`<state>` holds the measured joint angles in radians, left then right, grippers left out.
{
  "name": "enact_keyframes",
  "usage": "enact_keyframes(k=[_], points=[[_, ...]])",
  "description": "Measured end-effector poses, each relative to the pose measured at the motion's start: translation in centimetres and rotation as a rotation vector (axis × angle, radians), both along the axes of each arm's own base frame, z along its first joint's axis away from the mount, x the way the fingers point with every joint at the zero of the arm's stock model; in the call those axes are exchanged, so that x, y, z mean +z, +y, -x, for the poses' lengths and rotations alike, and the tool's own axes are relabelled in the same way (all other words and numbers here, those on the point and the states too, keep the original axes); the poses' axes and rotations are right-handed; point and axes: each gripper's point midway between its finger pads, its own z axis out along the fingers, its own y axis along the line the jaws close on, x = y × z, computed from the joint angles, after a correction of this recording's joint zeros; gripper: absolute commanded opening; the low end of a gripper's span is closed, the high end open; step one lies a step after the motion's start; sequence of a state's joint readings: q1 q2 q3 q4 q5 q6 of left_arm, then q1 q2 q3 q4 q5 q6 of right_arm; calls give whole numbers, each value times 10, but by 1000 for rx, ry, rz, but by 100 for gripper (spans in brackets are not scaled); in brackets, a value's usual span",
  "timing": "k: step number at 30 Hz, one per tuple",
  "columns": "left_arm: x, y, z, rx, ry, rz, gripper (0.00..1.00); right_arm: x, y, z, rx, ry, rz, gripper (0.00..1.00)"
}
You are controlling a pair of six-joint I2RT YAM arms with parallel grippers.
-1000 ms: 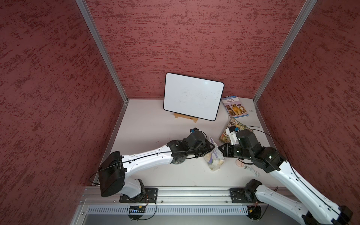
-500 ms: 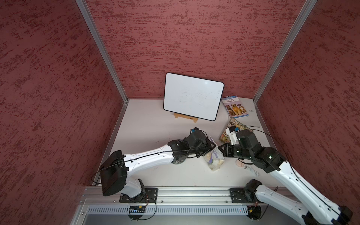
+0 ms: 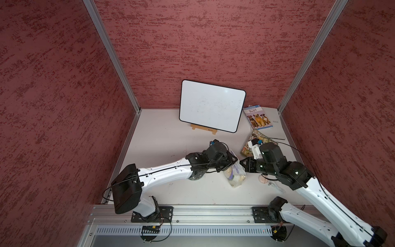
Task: Pour the oats into the breakfast bowl
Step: Open the oats bag at the center of the board.
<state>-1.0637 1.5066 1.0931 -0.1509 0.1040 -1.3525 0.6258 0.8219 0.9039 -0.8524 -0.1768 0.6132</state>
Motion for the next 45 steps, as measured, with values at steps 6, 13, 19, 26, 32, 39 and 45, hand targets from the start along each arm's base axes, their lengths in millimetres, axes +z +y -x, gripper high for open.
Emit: enact_keyframes(k=[6,13,19,26,32,39,45], points=[[0,-6,-3,-4,12,-4,30,0,-1,-1,-7,-1,0,0],[2,-3,-3,-1,38,-48,31,0,-1,0,-3,-4,-6,0],[4,-1,-4,2,57,-70,27,0,1,1,7,-8,-20,0],[1,-11,-5,-9,92,-62,13,-2,1,2,8,-7,-21,0],[2,-13,-5,-8,98,-52,4,-3,0,2,7,-8,-21,0],[4,-14,-6,-1,103,-42,0,-3,-3,1,-9,-16,-13,0],[3,-12,-5,-2,98,-35,0,-2,-22,-7,-105,-38,60,0]])
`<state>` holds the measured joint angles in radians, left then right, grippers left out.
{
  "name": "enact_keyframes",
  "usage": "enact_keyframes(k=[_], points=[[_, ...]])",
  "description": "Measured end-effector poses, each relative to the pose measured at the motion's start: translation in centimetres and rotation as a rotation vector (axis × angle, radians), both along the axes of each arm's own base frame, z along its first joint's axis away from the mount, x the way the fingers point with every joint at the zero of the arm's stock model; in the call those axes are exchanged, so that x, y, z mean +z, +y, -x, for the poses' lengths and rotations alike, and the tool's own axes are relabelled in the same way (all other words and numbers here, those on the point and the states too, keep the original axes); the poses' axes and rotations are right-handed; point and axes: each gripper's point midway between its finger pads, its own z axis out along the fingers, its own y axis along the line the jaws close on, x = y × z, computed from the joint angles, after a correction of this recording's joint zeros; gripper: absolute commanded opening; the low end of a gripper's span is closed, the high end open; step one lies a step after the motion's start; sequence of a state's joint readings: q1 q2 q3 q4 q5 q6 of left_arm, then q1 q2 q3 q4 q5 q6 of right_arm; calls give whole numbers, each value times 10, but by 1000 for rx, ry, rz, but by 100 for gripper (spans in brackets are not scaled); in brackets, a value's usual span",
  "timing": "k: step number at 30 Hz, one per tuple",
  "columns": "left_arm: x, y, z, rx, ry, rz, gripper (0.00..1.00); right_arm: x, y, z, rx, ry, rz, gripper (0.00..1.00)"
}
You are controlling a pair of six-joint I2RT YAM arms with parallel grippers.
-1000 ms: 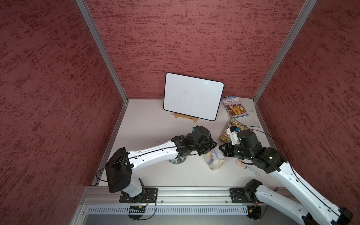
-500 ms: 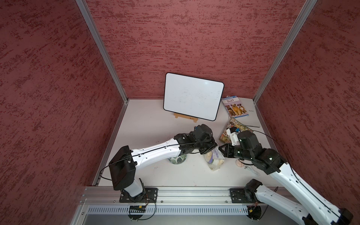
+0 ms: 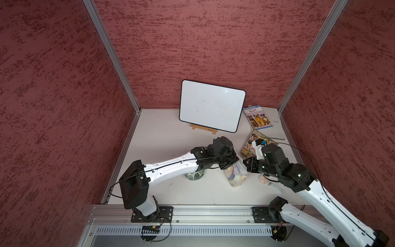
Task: Pour the oats into the breakfast bowl
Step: Open the oats bag at the center of the board.
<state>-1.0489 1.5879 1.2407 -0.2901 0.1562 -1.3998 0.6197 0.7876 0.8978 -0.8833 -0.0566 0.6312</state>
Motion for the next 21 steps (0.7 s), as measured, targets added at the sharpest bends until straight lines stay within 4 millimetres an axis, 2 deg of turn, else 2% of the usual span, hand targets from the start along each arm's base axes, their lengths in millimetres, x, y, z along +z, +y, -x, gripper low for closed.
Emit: enact_keyframes(k=[4,11,18,21], points=[[-1,11,7,-2,7,-10,0,-2,-9,-5,-44,8,60,0],[9,27,17,-4,13,-20,0,-3,0,-7,0,13,53,0],[7,28,19,-18,23,-35,0,6,21,1,103,17,-32,22],[7,26,19,-22,24,-35,0,7,25,4,135,22,-43,25]])
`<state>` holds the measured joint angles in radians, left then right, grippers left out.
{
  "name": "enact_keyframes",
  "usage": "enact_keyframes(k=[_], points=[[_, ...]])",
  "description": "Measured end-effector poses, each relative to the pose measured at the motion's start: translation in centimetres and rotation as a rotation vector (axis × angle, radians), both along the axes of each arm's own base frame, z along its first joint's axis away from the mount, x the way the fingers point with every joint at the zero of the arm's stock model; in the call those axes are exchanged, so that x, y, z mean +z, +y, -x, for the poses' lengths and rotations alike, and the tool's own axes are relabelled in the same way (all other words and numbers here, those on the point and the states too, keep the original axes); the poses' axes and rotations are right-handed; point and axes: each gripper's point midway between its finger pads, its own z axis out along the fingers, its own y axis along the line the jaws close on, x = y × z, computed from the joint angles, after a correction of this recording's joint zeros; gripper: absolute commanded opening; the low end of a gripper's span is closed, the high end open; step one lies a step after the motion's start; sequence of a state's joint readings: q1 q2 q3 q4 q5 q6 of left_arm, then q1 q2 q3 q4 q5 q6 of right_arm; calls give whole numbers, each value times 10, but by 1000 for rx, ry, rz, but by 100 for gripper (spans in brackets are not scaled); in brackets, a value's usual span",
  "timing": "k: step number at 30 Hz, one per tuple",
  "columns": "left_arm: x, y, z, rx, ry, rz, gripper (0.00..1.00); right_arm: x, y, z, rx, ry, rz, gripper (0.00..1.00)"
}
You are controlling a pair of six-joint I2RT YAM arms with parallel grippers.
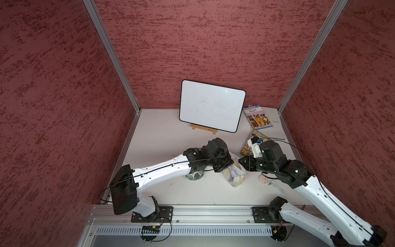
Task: Pour the oats into the breakfast bowl
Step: Open the oats bag at the center of the board, then move the oats bag to the center of the board.
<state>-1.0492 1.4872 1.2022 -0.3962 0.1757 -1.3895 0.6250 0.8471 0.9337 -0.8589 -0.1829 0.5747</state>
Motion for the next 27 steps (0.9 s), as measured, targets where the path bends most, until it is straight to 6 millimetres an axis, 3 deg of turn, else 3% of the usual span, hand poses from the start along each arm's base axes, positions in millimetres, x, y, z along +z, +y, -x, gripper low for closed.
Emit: enact_keyframes(k=[6,9,14,19,23,27], points=[[2,-1,0,-8,-5,-6,0,-16,3,2,37,46,63,23],[3,0,1,-12,-4,-15,0,-23,2,1,46,67,126,0],[8,2,1,-29,-7,-27,0,-15,-11,-10,23,28,254,0],[25,6,-2,-54,-31,-9,0,10,-22,-25,-4,-49,351,0],[35,20,-13,-38,-53,-12,0,24,-17,-42,-27,-112,352,0],[37,33,-33,-4,-69,-17,0,20,-3,-62,-40,-134,347,0]])
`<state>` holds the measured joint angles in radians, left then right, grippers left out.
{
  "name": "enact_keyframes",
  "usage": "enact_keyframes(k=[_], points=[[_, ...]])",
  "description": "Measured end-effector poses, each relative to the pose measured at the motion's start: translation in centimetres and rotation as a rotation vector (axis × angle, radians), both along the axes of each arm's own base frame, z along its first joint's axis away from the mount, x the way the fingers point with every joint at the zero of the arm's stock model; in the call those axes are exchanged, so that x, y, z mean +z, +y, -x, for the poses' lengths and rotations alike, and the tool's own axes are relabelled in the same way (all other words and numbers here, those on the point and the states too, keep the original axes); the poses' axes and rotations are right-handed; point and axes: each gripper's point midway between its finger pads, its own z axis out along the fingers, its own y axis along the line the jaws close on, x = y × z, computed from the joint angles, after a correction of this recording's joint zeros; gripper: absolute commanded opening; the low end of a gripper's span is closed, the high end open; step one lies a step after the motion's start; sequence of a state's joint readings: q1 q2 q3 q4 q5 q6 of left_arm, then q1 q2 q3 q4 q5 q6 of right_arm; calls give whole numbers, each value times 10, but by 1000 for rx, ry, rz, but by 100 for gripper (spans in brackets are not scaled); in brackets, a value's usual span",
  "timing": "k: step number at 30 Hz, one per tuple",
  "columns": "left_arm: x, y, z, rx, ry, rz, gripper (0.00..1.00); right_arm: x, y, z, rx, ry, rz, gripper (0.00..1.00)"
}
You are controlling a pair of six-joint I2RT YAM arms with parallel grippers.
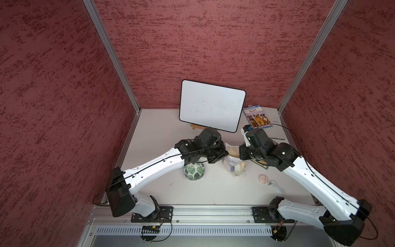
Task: Pour the oats into the breakfast bowl
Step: Move the oats bag to the center of the board.
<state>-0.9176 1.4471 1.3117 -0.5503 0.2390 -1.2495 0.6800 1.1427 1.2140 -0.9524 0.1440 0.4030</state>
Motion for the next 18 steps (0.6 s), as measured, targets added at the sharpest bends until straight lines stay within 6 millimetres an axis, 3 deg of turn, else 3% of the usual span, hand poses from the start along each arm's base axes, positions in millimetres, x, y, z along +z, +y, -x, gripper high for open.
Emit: enact_keyframes(k=[9,18], points=[[-3,22,-41,41,-14,-59,0,-12,27,-47,-26,-72,0,0],[-24,40,-70,79,-17,-117,0,-21,45,-86,-32,-147,-15,0]])
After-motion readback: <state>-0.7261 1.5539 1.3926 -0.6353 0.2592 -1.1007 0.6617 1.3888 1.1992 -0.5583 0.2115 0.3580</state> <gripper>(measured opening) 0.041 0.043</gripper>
